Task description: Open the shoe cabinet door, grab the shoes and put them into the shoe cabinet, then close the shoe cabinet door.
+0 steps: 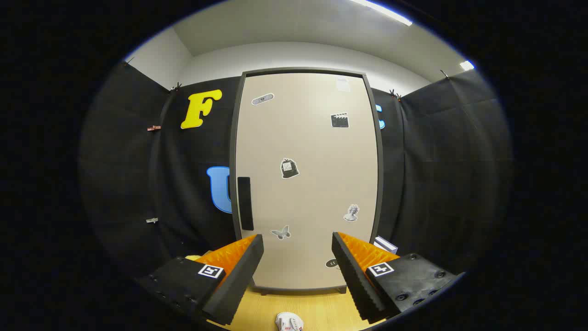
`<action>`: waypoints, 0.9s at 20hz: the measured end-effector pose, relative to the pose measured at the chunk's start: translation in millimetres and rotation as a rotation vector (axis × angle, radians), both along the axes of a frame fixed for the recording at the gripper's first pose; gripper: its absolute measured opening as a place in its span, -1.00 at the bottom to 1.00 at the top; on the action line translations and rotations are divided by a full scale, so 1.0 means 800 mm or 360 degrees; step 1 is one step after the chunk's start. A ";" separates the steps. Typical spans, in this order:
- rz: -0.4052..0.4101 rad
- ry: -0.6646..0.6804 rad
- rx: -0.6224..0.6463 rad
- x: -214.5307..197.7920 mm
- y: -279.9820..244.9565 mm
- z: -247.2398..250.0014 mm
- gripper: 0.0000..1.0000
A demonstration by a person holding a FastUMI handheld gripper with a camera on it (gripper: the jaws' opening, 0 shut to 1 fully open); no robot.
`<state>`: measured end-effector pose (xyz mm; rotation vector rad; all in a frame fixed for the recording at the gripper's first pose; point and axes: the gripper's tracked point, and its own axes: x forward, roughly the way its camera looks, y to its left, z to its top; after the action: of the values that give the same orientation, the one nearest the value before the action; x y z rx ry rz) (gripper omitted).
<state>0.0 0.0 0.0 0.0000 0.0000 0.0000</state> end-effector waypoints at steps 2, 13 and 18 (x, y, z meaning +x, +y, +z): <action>-0.0011 0.0002 -0.0007 0.006 0.003 -0.003 0.96; -0.0037 0.0005 -0.0016 0.028 0.017 -0.006 0.96; -0.0042 -0.0005 -0.0016 0.030 0.018 -0.004 0.96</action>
<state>24.1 14.4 -3.4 -0.0098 -0.0029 -0.0265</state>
